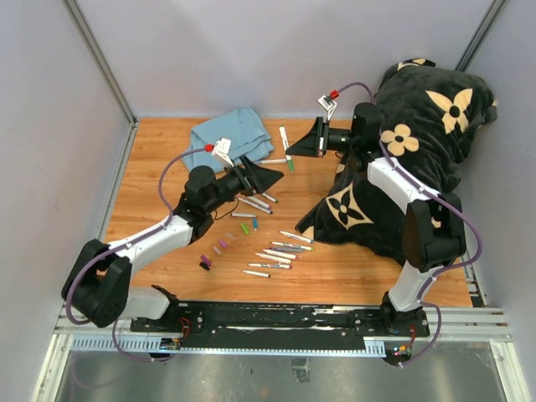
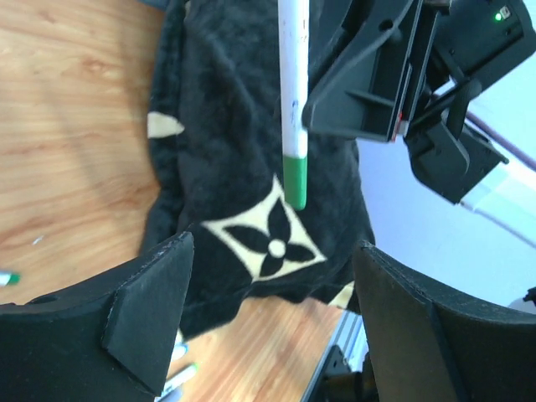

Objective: Open the pen caps
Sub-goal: Pick up the pen from the center of the board.

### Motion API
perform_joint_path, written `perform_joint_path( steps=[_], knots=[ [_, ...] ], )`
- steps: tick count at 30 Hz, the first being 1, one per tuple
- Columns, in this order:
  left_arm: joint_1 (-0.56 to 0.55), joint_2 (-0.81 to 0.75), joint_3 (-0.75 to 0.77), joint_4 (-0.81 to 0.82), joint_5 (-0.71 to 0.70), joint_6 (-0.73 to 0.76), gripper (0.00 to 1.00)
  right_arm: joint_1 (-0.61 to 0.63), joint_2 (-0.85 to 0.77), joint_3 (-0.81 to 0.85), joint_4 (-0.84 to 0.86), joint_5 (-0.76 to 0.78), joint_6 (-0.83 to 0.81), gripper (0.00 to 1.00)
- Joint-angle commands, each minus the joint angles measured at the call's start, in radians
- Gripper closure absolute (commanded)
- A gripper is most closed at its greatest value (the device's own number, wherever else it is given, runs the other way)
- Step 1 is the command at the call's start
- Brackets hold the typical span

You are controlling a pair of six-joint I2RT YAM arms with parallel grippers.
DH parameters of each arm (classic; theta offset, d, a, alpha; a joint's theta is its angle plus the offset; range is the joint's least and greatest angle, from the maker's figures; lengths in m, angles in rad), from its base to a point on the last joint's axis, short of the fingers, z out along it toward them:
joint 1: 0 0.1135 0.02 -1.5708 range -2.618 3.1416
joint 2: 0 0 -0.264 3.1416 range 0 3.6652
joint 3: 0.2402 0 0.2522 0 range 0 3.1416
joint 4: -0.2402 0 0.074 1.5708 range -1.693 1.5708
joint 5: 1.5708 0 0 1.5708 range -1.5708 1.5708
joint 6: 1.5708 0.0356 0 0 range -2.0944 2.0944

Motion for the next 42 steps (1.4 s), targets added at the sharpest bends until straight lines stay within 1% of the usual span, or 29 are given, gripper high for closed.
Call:
perform_joint_path(
  steps=[1, 4, 7, 10, 12, 14, 16, 22, 23, 24, 25, 27, 29, 30, 33, 36, 39, 42],
  knots=[
    [-0.041, 0.082, 0.109, 0.088, -0.032, -0.024, 0.20, 0.027, -0.039, -0.031, 0.112, -0.027, 0.075, 0.99],
    [-0.060, 0.131, 0.154, 0.086, -0.037, -0.025, 0.23, 0.035, -0.037, -0.038, 0.132, -0.026, 0.091, 0.99],
    [-0.071, 0.155, 0.175, 0.086, -0.043, -0.032, 0.35, 0.038, -0.042, -0.043, 0.155, -0.029, 0.109, 0.99],
    [-0.075, 0.168, 0.179, 0.087, -0.043, -0.040, 0.49, 0.038, -0.048, -0.046, 0.161, -0.029, 0.114, 0.99],
    [-0.077, 0.173, 0.180, 0.086, -0.038, -0.044, 0.56, 0.039, -0.053, -0.048, 0.168, -0.029, 0.120, 0.99],
    [-0.078, 0.177, 0.181, 0.086, -0.034, -0.045, 0.59, 0.039, -0.054, -0.050, 0.170, -0.028, 0.122, 0.99],
    [-0.078, 0.179, 0.183, 0.086, -0.031, -0.042, 0.66, 0.042, -0.056, -0.051, 0.171, -0.027, 0.122, 0.99],
    [-0.078, 0.179, 0.178, 0.087, -0.031, -0.010, 0.94, 0.051, -0.055, -0.054, 0.163, -0.025, 0.114, 0.99],
    [-0.078, 0.176, 0.174, 0.086, -0.031, -0.003, 0.98, 0.051, -0.056, -0.054, 0.161, -0.025, 0.111, 0.99],
    [-0.078, 0.171, 0.167, 0.086, -0.031, 0.007, 0.99, 0.052, -0.055, -0.054, 0.160, -0.025, 0.109, 0.98],
    [-0.078, 0.166, 0.161, 0.086, -0.032, 0.015, 0.99, 0.052, -0.055, -0.053, 0.157, -0.026, 0.107, 0.95],
    [-0.077, 0.150, 0.145, 0.078, -0.035, 0.038, 1.00, 0.050, -0.055, -0.049, 0.133, -0.026, 0.072, 0.79],
    [-0.076, 0.123, 0.128, 0.047, -0.041, 0.069, 1.00, 0.045, -0.058, -0.031, 0.082, -0.041, 0.002, 0.64],
    [-0.073, 0.108, 0.119, 0.027, -0.042, 0.091, 1.00, 0.040, -0.062, -0.019, 0.040, -0.046, -0.048, 0.59],
    [-0.056, 0.046, 0.072, -0.029, -0.025, 0.125, 1.00, 0.015, -0.084, 0.027, -0.143, -0.047, -0.246, 0.47],
    [-0.020, -0.024, 0.014, -0.093, 0.040, 0.149, 1.00, -0.006, -0.109, 0.069, -0.332, -0.042, -0.449, 0.41],
    [0.017, -0.108, -0.029, -0.202, 0.108, 0.210, 1.00, -0.010, -0.141, 0.122, -0.577, -0.014, -0.702, 0.40],
    [0.038, -0.177, -0.052, -0.339, 0.153, 0.293, 1.00, -0.009, -0.183, 0.136, -0.702, 0.024, -0.905, 0.40]
  ],
)
